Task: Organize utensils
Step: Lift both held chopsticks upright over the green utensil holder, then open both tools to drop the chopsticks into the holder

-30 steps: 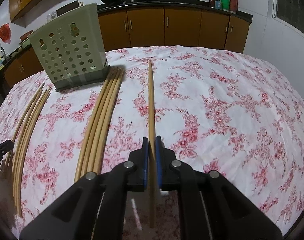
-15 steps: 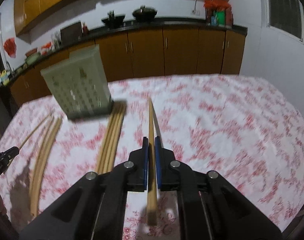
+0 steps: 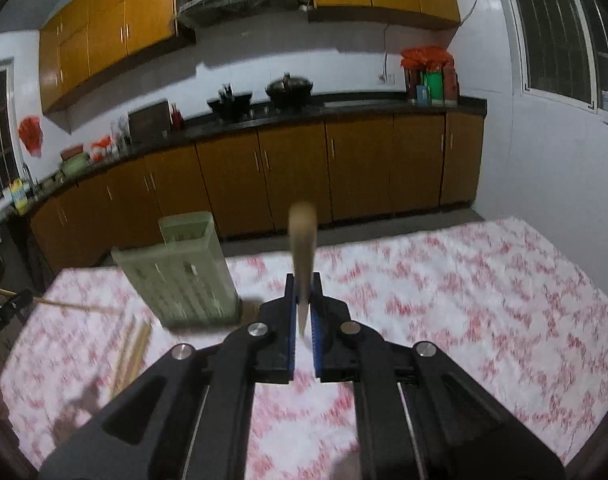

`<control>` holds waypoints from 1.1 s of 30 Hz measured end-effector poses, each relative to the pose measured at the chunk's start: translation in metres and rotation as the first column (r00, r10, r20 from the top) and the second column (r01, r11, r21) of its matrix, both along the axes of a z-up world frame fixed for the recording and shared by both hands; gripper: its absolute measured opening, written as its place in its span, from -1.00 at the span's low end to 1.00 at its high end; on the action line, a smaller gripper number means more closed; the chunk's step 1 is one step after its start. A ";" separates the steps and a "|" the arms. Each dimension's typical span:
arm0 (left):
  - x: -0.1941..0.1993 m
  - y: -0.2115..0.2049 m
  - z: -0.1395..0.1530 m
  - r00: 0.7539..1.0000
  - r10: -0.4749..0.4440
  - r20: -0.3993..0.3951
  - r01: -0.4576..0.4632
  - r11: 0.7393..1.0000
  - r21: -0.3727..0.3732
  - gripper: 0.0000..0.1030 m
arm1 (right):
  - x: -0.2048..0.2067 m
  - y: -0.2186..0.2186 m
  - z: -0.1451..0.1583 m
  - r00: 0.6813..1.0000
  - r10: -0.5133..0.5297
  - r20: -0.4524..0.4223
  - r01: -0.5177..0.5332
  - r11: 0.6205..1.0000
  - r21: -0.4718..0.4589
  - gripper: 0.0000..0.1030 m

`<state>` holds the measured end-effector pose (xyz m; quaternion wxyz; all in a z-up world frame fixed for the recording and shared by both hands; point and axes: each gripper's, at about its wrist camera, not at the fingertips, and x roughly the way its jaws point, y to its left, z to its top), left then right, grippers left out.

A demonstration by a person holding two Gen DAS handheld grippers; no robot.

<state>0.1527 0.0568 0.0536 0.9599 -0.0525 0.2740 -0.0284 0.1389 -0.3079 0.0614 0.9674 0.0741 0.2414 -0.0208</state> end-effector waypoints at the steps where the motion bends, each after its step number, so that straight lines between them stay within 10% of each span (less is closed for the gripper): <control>1: 0.000 0.001 0.006 1.000 0.000 0.014 0.000 1.000 -0.008 -0.86 | 0.001 0.000 0.011 1.000 0.003 0.026 -0.004 1.000 0.009 -0.85; 16: 0.009 -0.039 0.112 0.936 -0.036 0.350 0.075 0.992 -0.099 -0.86 | 0.026 0.045 0.097 0.947 0.126 0.294 -0.141 0.990 0.030 -0.85; 33: 0.055 -0.080 0.038 0.976 -0.153 0.156 0.175 0.976 -0.133 -0.80 | 0.065 0.070 0.038 0.974 0.176 0.139 -0.182 0.983 0.029 -0.61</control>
